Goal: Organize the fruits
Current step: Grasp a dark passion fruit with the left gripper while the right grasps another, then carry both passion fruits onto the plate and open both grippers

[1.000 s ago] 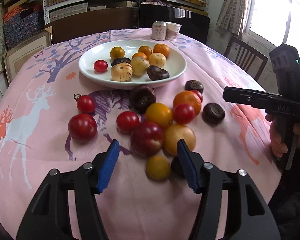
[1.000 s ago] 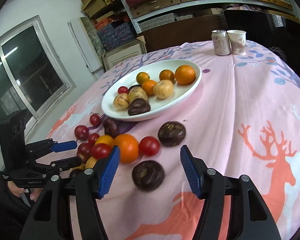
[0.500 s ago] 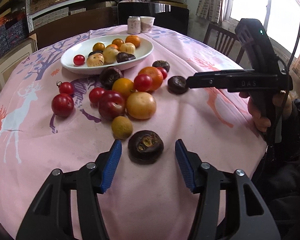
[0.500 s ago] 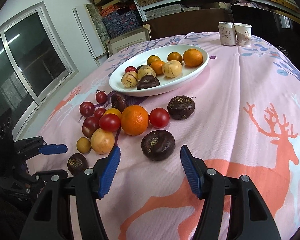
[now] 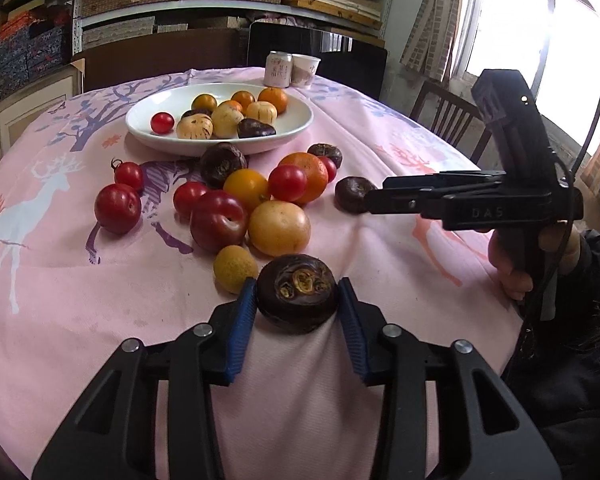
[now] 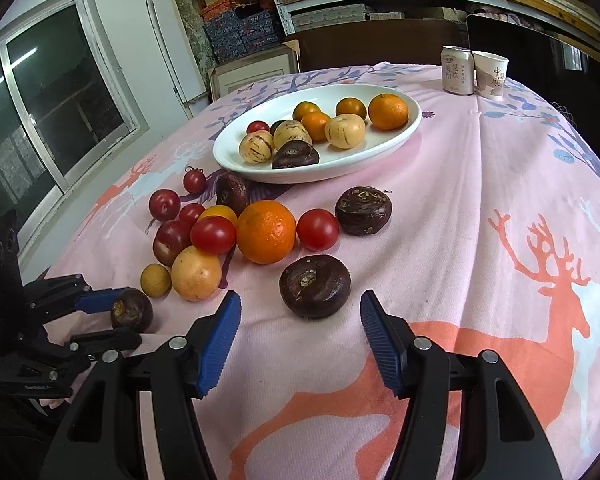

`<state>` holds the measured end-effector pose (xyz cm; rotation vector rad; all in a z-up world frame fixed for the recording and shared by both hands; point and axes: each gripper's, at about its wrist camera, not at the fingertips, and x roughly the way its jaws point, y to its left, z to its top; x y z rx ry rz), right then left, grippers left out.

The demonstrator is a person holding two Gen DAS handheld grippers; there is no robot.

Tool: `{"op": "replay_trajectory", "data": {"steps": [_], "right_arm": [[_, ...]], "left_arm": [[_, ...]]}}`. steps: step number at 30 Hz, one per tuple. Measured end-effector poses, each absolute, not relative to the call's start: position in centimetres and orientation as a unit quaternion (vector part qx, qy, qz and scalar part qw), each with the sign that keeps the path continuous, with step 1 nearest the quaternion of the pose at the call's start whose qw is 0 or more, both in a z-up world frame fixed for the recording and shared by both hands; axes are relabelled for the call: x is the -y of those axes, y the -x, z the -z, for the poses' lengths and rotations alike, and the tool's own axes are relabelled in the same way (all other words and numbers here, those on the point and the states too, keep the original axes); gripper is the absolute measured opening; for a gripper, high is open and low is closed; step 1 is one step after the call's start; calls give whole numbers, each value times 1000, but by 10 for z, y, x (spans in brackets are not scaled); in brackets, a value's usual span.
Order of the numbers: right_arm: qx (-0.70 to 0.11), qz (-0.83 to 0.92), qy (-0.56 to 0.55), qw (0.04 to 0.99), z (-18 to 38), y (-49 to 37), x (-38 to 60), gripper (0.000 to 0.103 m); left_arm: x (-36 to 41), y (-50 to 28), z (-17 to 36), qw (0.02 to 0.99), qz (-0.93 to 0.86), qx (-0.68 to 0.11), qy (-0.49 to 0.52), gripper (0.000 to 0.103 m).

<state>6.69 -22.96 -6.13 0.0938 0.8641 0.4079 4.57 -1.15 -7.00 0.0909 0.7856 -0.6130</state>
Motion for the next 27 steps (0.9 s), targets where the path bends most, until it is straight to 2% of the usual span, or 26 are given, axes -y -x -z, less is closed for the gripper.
{"op": "replay_trajectory", "data": {"steps": [7,10,12,18,27], "right_arm": [[-441,-160,21,883,65,-88,202,63],[-458,-147,36,876,71,-93,198,58],[-457,-133,49,878,72,-91,197,43],[-444,-132,32,886,67,-86,204,42],[-349,-146,-15,925,10,-84,231,42]], "left_arm": [[6,-43,66,877,308,-368,-26,40],[1,-47,68,877,297,-378,-19,40],[-5,-52,69,876,286,-387,-8,40],[-25,-53,58,887,264,-379,11,40],[-29,-82,17,906,244,-347,5,40]]}}
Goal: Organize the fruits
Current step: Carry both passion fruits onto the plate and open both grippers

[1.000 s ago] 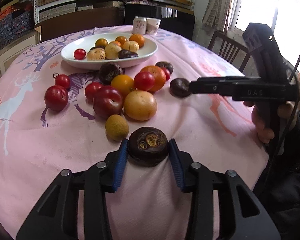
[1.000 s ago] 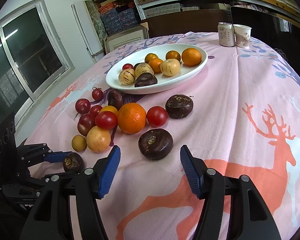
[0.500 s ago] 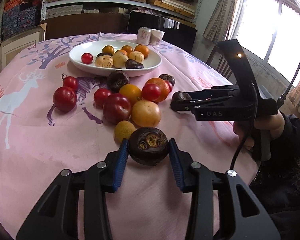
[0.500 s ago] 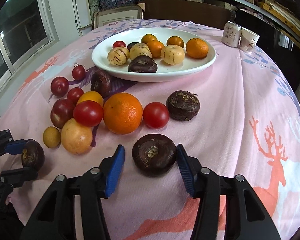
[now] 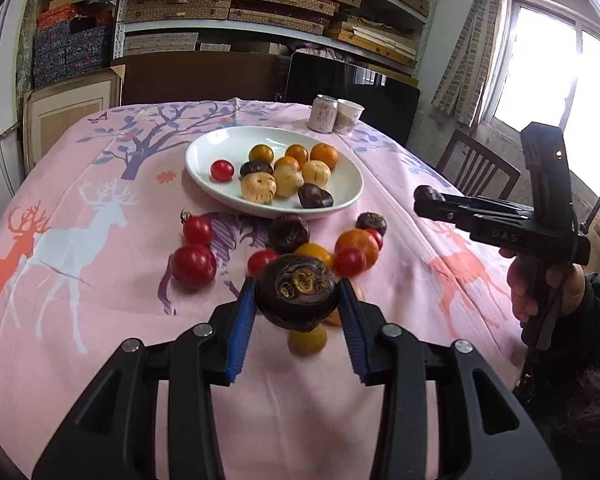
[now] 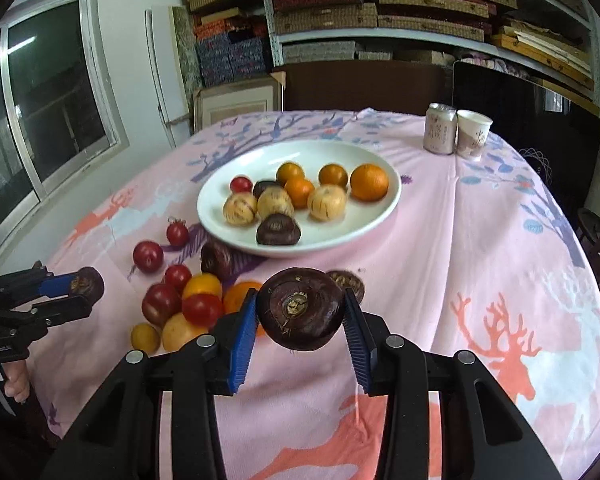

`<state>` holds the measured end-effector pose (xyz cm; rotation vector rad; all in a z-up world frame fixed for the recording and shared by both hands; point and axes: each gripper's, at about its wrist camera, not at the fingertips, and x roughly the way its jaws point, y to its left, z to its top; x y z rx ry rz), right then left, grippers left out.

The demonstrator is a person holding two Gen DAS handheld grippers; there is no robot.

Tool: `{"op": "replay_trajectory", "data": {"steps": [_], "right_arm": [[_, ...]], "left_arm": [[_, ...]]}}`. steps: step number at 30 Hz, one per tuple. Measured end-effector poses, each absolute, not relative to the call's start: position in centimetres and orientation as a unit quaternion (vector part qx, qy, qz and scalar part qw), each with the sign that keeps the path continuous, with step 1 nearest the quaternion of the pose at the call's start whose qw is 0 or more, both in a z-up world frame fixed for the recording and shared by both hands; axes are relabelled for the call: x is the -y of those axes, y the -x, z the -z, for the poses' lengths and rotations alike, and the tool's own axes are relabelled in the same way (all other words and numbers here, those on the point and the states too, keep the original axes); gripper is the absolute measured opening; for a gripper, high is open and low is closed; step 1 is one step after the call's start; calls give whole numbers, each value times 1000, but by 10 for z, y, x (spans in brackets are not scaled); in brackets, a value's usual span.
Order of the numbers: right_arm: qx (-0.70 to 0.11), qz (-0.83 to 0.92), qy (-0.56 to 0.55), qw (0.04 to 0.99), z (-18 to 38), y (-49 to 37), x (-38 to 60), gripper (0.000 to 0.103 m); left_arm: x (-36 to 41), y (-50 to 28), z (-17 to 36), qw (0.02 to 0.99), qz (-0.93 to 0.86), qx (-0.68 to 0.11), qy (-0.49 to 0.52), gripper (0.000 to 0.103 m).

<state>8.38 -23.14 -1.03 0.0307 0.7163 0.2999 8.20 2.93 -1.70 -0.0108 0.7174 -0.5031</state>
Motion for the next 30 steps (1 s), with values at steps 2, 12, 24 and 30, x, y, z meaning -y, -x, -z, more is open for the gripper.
{"op": "replay_trajectory", "data": {"steps": [2,12,24,30], "right_arm": [[-333,-137,-35,932,-5,-97,242,42],[-324,-113,-68,937,-27,-202,238,42],[-323,-127,-36,937,-11,-246,200,62],[-339,-127,-83,929,-4,-214,225,62]], "left_arm": [[-28,-100,7,910,238,-340,6,40],[-13,-242,-8,910,201,-359,51,40],[-10,-283,11,905,183,-377,76,66],[-17,-242,8,904,197,-374,71,75]]}}
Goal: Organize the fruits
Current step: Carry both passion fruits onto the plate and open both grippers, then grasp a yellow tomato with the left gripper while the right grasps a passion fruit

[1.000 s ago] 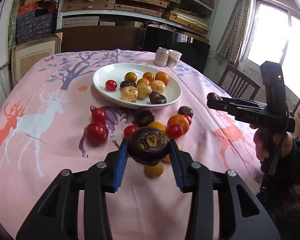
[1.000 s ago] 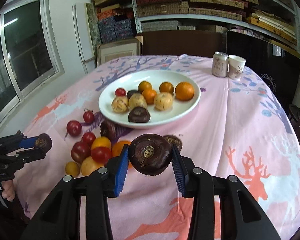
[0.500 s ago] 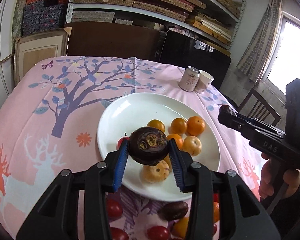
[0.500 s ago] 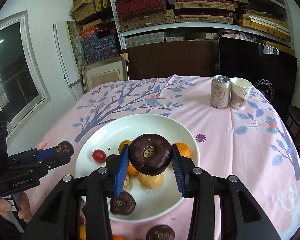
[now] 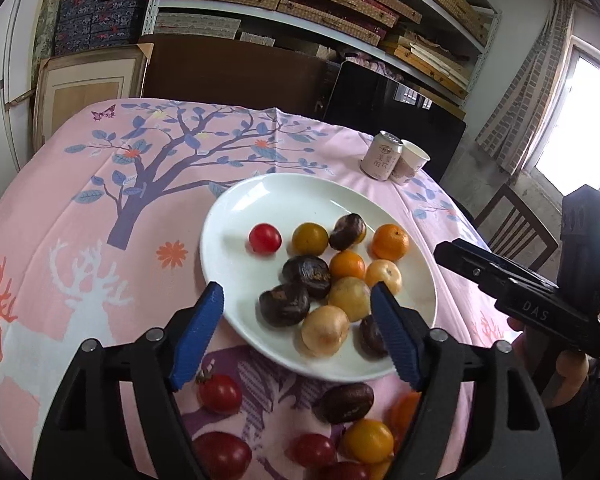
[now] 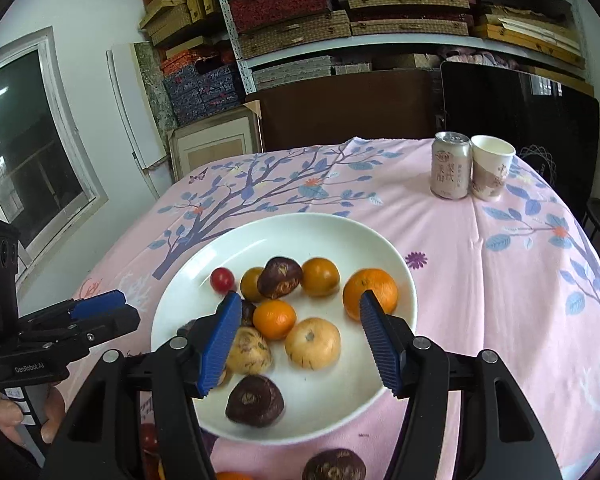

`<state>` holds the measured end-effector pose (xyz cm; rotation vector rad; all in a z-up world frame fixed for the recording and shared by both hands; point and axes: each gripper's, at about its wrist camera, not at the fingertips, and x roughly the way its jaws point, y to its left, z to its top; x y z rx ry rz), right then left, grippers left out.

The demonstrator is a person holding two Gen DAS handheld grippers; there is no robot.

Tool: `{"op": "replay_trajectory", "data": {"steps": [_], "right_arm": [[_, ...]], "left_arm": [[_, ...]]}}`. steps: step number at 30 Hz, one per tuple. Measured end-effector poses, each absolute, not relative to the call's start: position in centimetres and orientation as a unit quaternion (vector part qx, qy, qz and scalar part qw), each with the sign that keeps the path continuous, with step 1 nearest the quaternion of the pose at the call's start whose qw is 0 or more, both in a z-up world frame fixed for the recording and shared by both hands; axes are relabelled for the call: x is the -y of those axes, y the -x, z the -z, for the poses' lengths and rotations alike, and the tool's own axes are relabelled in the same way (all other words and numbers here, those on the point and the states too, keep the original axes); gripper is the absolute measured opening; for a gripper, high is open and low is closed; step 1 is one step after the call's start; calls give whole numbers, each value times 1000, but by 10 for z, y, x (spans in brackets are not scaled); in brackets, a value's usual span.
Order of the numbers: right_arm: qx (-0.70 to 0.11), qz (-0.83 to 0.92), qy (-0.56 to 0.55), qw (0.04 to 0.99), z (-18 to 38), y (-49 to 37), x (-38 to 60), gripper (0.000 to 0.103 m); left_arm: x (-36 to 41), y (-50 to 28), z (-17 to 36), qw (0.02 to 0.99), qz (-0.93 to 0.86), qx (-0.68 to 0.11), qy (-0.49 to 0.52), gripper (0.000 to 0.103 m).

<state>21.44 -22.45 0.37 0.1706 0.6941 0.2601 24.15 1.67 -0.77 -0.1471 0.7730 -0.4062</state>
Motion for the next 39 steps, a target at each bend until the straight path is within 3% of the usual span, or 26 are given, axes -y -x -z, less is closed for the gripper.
{"op": "replay_trajectory", "data": {"steps": [5,15,19,20,22,31,39], "right_arm": [[-337,-121,-109,927,18,-164,250,69],[-343,-107,-156,920,41,-121,280,70],[-342,-113,-135,923,43,-116,274,70],[-345,-114,-129,923,44,-115,273,70],[-361,-116,-121,918,50,-114,272,70],[-401,-99,-128,902,63,-123,275,69],[-417,-75,-81,902,64,-144,251,57]], "left_arm": [[-10,-179,18,889,244,-388,18,76],[7,-88,68,869,226,-430,-92,74],[10,-96,79,860,232,-449,-71,36],[12,-96,81,864,230,-442,-75,36],[13,-96,80,866,236,-434,-77,26],[-10,-86,59,893,251,-373,-10,26],[-10,-87,58,891,261,-371,-5,26]]}}
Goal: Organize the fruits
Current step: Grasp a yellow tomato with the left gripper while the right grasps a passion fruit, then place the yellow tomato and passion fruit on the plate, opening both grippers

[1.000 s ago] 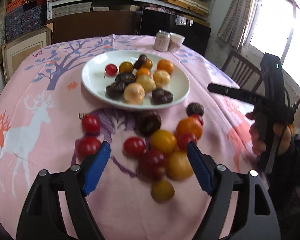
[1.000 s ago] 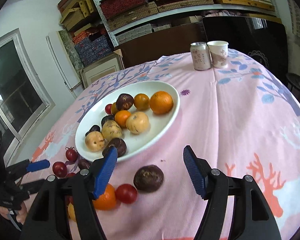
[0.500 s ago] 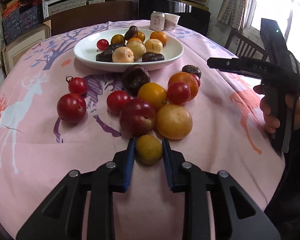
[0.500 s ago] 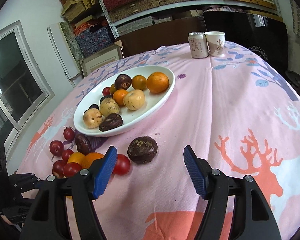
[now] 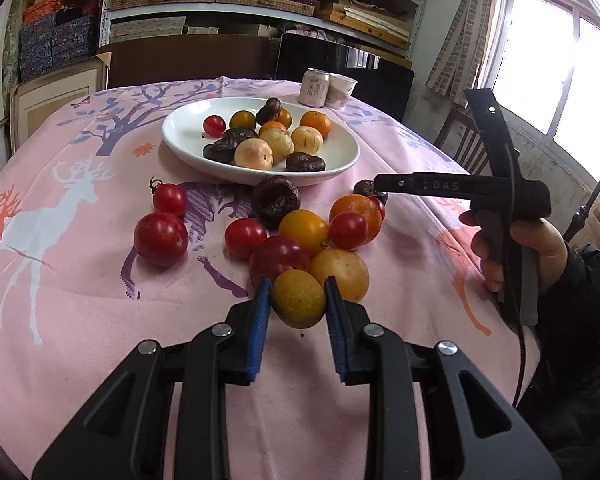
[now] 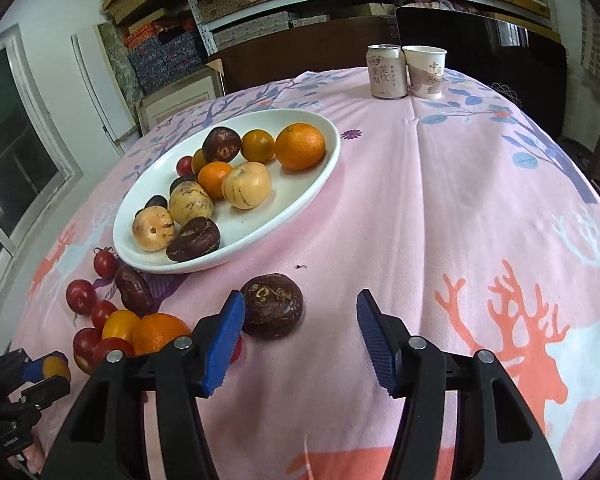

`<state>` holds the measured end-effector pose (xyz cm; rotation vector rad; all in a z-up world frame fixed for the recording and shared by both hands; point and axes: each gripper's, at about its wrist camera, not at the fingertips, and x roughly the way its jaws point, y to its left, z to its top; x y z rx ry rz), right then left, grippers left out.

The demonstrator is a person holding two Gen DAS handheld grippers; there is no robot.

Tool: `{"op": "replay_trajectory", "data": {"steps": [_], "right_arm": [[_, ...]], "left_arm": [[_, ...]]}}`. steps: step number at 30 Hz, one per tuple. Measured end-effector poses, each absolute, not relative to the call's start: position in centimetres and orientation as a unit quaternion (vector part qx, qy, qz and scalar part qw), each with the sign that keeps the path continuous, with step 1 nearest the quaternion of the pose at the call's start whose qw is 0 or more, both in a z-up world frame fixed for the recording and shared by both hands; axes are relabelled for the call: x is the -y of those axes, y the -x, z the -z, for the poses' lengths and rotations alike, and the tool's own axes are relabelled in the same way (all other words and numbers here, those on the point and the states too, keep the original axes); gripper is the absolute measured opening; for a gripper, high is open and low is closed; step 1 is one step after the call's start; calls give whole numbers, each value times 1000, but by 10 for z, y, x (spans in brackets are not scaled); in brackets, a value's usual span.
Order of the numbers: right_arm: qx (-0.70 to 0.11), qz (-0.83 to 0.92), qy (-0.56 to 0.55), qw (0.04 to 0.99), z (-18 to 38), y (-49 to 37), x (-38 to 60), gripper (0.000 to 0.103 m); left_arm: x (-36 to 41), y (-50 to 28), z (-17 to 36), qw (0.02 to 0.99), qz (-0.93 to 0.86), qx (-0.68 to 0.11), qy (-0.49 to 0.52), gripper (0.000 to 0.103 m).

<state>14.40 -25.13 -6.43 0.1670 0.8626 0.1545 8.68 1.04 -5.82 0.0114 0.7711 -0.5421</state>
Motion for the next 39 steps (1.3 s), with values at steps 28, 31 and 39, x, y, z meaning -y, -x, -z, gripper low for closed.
{"op": "replay_trajectory", "data": {"steps": [28,31,39], "right_arm": [[-419,-77,-112,898,50,-122,270,37],[-411,-78,-119,900,47,-113,277,37],[-388,-77,-131,909,34,-96,291,37]], "left_arm": [[-16,-90,59,891,267,-368,13,26],[-16,-89,58,893,262,-367,11,26],[-23,-90,55,895,255,-365,27,26]]}}
